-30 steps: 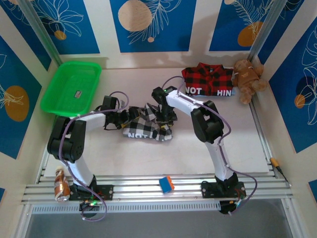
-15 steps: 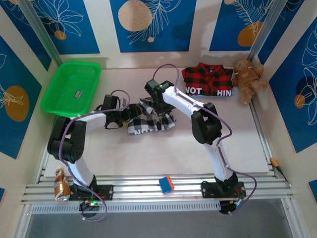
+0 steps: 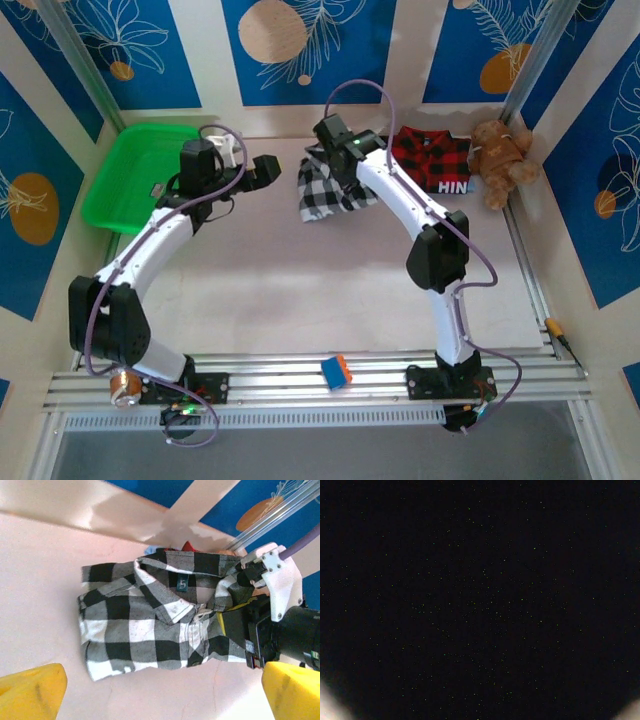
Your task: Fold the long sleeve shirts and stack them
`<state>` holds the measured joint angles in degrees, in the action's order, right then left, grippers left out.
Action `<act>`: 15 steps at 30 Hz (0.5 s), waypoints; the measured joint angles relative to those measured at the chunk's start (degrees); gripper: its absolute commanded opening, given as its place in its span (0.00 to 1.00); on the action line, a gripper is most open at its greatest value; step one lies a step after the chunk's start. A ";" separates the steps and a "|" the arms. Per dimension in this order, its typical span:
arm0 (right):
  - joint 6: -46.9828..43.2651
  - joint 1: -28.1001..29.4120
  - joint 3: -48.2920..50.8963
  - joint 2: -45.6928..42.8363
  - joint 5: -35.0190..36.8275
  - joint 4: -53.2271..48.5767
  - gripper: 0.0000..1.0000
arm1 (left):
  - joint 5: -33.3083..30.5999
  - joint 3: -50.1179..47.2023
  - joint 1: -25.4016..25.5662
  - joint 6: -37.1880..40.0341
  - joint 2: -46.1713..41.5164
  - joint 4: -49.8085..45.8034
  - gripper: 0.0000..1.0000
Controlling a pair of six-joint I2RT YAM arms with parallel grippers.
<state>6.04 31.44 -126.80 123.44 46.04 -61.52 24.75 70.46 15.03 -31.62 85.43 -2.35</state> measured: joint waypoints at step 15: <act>-10.32 -5.64 -7.30 -0.02 2.16 3.67 0.00 | -4.02 0.74 -0.24 1.84 -3.50 -4.81 1.00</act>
<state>-4.27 25.80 -134.10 123.42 48.21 -57.84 20.73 71.20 14.79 -29.78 81.93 -7.16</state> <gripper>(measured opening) 0.090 0.998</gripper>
